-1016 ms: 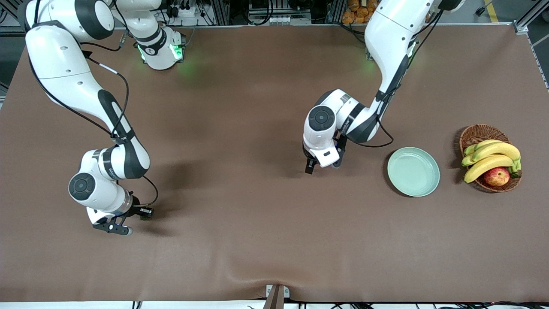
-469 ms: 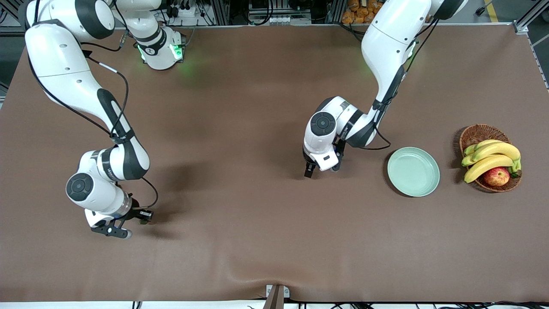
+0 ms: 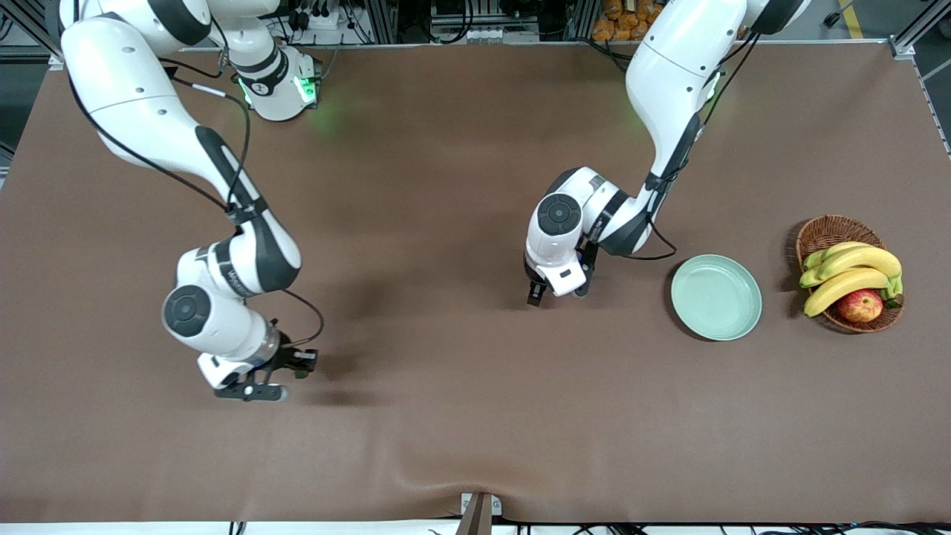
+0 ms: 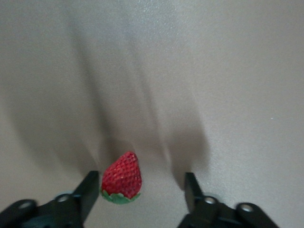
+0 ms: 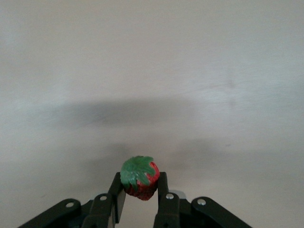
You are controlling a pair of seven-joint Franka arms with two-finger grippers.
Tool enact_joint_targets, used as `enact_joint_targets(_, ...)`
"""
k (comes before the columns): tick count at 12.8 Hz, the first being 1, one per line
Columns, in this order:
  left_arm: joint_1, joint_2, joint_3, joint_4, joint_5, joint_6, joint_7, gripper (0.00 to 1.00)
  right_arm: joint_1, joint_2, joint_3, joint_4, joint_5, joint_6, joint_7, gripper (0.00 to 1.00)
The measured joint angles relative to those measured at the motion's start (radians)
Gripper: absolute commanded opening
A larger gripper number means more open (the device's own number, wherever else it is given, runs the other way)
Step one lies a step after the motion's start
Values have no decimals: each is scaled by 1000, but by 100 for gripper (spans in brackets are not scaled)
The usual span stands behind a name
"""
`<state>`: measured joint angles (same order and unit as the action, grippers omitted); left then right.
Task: Collect all strawberries into plate
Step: 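Carry the strawberry over the plate while the right gripper carries its strawberry, then release the strawberry onto the plate while the right gripper sets its strawberry down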
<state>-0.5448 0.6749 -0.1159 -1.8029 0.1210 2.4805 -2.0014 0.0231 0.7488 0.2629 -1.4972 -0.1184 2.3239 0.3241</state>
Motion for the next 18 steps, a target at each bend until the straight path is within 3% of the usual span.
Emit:
enact_joint_targets(1,1,0,0,4,0,0,0,0,5,0,16,-2,0,0,0,4)
enact_joint_targets(6,48,-49,13,27,23,-65,109,0,147,1,51,-4,0,81,0,4)
enact_joint_targets(10,197,-196,15,30,25,-295,419,0,270,1,50,-6,-2,97,2,5)
enact_joint_targets(14,394,-202,16,-44,26,-318,745,0,384,11,49,-7,-3,201,79,6)
enact_joint_targets(16,472,-201,15,-81,26,-317,868,0,460,30,29,-7,-3,259,163,9)
enact_joint_targets(18,516,-203,14,-109,26,-308,942,0,564,58,-34,3,-3,319,256,9)
